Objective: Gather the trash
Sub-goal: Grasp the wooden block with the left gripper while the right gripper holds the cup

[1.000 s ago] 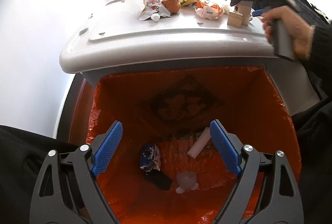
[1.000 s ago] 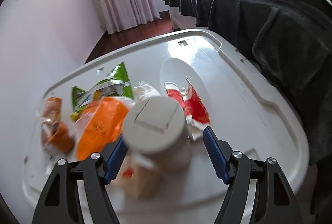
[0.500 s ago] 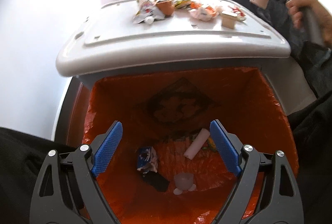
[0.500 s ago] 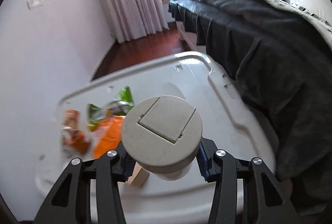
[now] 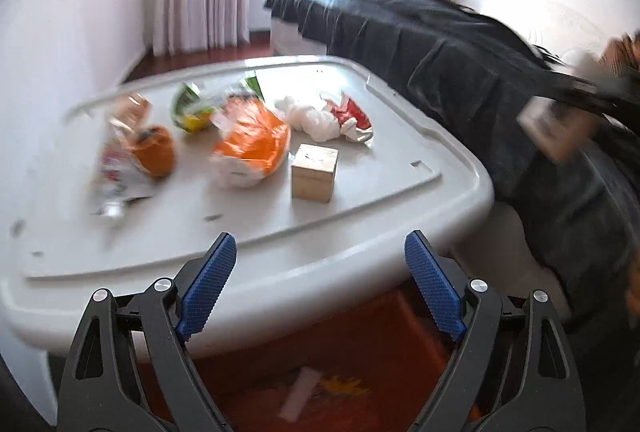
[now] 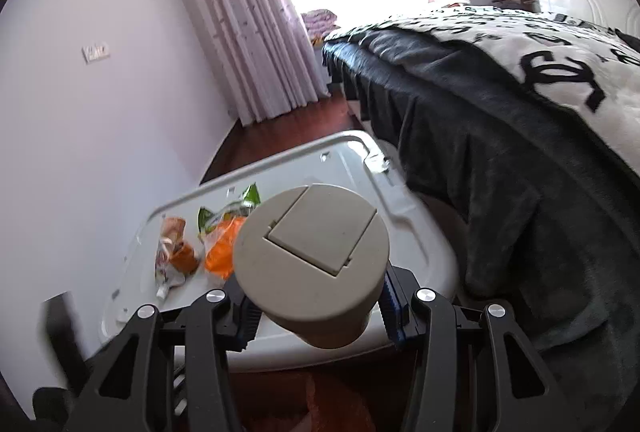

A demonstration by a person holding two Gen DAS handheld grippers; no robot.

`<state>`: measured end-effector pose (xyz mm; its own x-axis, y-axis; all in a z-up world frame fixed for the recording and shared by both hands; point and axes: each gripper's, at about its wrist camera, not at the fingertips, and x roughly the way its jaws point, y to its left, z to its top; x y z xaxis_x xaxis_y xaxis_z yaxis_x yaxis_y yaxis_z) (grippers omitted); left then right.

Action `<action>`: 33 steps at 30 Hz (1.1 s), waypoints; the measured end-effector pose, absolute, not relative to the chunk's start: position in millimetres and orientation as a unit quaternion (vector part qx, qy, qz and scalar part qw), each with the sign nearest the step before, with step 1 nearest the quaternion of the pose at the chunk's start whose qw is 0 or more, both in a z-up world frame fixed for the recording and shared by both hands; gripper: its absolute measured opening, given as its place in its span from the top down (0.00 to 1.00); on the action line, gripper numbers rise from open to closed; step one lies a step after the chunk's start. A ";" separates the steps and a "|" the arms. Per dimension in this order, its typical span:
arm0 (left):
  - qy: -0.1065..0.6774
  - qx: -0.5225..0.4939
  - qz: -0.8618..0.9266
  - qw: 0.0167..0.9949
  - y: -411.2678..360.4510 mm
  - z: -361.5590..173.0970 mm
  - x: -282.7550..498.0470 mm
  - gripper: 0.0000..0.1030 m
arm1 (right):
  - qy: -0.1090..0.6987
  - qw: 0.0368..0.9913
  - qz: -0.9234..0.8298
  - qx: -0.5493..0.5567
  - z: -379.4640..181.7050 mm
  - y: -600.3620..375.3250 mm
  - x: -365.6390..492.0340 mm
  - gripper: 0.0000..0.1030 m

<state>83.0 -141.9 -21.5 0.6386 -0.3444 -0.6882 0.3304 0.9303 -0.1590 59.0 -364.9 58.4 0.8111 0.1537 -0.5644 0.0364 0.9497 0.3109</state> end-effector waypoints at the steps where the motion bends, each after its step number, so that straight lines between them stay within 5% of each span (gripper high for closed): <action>1: 0.388 -0.019 -0.186 0.903 -144.1 -26.2 91.5 0.18 | 0.302 0.939 0.031 0.162 59.4 -369.0 57.4 0.53; 11: 0.411 -0.053 -0.163 0.895 -161.6 -56.9 150.1 0.18 | 0.288 0.935 0.052 0.202 63.8 -387.4 46.2 0.53; 17: 0.417 0.036 -0.119 0.901 -197.7 -64.7 169.8 0.19 | 0.296 0.927 0.057 0.223 60.9 -393.5 48.0 0.53; 18: 0.411 0.049 -0.115 0.903 -202.3 -65.9 168.9 0.23 | 0.299 0.926 0.057 0.223 59.8 -392.9 48.2 0.53; 21: 0.391 0.053 -0.138 0.908 -209.1 -64.7 165.3 0.65 | 0.301 0.926 0.056 0.221 59.2 -392.3 51.4 0.53; 33: 0.377 0.034 -0.140 0.915 -175.6 -34.6 121.5 0.65 | 0.325 0.922 0.056 0.202 53.0 -371.6 68.8 0.53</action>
<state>121.5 -175.6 -34.6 0.6762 -0.2297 -0.7000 0.2817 0.9586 -0.0425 68.8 -371.6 53.0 0.7832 0.2336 -0.5763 0.0285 0.9123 0.4085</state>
